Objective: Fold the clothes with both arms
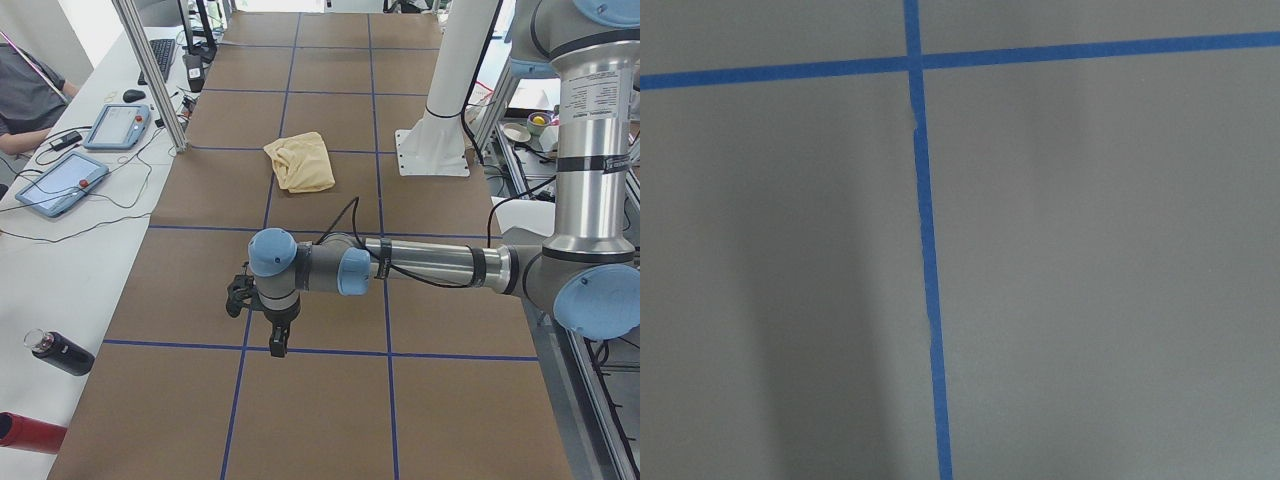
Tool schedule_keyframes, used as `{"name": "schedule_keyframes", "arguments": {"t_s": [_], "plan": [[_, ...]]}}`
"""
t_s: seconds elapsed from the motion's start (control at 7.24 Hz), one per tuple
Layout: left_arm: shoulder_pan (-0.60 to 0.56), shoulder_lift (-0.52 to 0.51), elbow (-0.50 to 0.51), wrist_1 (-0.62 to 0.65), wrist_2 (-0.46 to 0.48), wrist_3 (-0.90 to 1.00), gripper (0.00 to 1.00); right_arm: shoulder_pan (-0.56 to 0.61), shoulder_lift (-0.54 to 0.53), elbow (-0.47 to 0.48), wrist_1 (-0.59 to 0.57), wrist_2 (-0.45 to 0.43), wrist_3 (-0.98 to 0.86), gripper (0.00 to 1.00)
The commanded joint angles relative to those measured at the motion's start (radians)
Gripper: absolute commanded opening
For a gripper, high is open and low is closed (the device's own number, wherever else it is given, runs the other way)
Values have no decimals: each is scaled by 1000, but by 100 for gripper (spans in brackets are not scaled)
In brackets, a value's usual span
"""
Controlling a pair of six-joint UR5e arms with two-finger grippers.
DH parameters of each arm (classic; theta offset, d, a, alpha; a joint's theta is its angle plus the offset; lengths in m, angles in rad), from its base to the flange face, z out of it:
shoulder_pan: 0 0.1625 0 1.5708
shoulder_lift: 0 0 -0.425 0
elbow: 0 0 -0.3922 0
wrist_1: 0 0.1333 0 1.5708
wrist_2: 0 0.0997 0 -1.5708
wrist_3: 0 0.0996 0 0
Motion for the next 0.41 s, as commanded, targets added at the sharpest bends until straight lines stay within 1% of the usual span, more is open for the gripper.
{"name": "schedule_keyframes", "arguments": {"t_s": [0.0, 0.14, 0.28], "plan": [[0, -1, 0, -1, 0, 0, 100, 0, 9, -35, 38, -4, -5, 100], [0, 1, 2, -1, 0, 3, 100, -1, 9, -67, 76, -2, -5, 100], [0, 1, 2, -1, 0, 7, 100, 0, 9, -75, 94, -2, -5, 100]]}}
